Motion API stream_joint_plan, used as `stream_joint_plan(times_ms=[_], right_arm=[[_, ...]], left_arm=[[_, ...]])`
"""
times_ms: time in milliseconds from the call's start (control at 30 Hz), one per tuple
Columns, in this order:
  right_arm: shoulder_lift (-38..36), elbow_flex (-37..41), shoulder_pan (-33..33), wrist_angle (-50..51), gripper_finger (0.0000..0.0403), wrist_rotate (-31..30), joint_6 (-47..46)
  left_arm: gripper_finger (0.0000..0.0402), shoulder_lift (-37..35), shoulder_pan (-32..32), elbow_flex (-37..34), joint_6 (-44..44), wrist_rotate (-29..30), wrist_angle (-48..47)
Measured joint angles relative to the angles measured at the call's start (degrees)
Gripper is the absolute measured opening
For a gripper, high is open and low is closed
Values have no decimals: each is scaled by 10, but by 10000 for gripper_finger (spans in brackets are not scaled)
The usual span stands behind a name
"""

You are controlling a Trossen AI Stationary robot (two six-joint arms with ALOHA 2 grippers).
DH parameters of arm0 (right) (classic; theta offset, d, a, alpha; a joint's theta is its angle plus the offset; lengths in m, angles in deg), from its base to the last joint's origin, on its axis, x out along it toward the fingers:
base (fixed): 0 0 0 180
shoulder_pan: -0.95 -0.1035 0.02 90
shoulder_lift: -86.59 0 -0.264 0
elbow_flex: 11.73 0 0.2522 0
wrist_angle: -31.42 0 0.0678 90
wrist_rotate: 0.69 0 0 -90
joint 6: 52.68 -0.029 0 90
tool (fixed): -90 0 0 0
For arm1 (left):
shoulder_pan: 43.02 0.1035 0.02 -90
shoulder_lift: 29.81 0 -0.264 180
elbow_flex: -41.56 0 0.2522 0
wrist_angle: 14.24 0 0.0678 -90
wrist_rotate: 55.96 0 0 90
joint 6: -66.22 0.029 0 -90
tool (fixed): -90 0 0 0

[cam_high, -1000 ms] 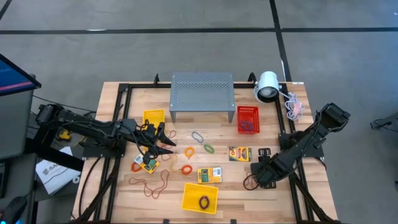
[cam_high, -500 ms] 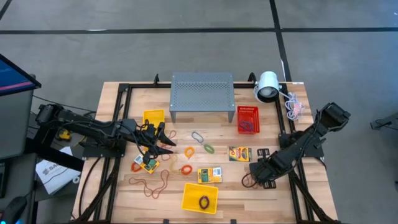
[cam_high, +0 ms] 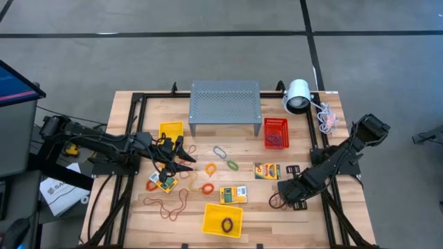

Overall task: Pick & Place Office Desk Supplies
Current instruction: Put the blue rubber band into the red bin

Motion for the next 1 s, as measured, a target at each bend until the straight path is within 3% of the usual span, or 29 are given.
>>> stream_joint_plan(times_ms=[400,1000], right_arm=[[0,-1,3,2,2,2,-10],[2,-78,15,95,0,-13,-1]], left_arm=[[155,0,0,0,0,0,0],[155,0,0,0,0,0,0]])
